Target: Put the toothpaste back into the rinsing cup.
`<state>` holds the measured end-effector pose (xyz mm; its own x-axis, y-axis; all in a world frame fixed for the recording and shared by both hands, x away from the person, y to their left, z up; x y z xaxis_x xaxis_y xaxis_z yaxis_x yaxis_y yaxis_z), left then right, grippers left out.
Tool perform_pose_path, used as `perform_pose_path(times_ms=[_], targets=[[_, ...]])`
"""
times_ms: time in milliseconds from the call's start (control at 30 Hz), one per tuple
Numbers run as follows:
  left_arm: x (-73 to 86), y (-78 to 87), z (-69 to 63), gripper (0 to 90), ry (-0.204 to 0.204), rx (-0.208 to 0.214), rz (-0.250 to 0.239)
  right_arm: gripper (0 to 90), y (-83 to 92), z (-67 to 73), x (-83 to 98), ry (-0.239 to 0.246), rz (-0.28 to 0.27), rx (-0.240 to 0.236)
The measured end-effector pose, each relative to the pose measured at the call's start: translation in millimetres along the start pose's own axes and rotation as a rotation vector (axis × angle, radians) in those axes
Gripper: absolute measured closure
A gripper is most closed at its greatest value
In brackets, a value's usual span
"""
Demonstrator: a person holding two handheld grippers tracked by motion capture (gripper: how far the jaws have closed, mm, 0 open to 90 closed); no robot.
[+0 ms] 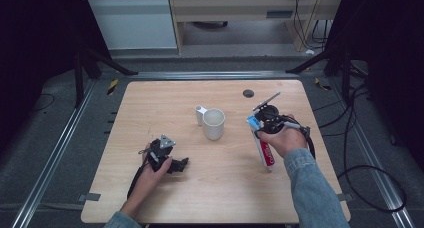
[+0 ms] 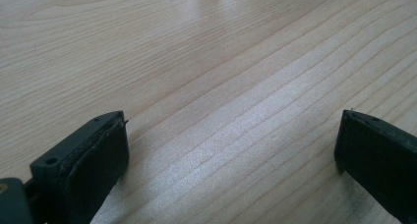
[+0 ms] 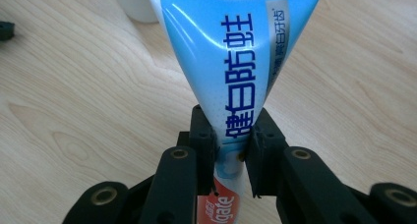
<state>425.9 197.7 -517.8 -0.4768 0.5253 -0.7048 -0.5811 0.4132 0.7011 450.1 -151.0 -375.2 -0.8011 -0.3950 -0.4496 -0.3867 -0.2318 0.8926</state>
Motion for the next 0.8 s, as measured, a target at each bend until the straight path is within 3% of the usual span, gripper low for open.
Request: perform_pose_path(times_ms=[267, 633, 800], targets=[[0.0, 0.0, 0.0, 0.0, 0.0, 0.0, 0.0, 75.6, 14.8, 1.4, -2.6, -0.007, -0.081, -0.015], [0.0, 0.0, 0.0, 0.0, 0.0, 0.0, 0.0, 75.6, 24.8, -1.0, -2.7, -0.017, -0.159, -0.033], [0.0, 0.0, 0.0, 0.0, 0.0, 0.0, 0.0, 75.6, 27.0, -3.4, -2.5, -0.028, -0.223, -0.046]])
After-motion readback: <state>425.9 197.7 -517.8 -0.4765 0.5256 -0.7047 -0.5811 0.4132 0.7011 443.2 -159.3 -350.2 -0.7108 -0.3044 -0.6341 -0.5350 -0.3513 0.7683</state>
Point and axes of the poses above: each handheld gripper's, and its own axes: y roughly backward along the jaws, x roughly out of its underside, z roughly to its left, the point moved 1 cm from there along -y, roughly forward along the jaws, and after that the axes turned 7 degrees about -y, right-handed, at the moved point
